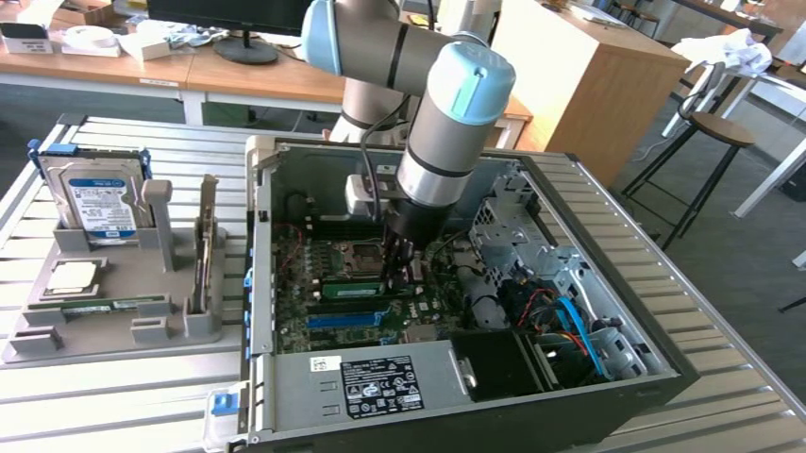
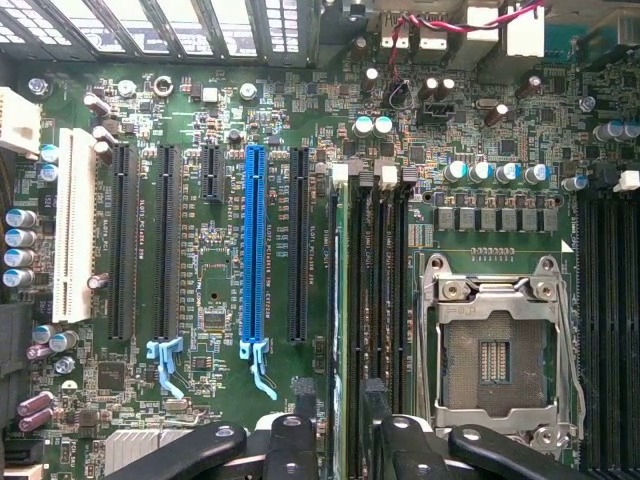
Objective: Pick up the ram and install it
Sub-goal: 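Pick up the ram and move it above insertion slot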
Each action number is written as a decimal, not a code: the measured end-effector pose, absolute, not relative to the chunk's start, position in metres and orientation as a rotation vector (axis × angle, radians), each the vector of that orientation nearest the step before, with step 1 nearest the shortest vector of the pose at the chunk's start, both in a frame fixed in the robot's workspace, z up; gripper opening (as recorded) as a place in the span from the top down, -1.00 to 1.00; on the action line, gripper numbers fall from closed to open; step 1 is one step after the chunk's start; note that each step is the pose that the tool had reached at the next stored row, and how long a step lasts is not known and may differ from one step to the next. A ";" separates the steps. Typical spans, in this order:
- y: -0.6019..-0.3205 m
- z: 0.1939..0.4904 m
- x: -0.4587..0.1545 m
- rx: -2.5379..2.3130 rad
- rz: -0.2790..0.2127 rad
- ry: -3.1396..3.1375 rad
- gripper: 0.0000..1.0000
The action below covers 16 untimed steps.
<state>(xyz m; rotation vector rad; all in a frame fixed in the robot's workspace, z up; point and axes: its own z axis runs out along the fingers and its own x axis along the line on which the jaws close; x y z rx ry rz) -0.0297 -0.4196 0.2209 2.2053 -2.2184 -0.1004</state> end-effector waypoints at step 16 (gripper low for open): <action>-0.420 0.262 -0.030 2.205 -0.101 -2.219 0.38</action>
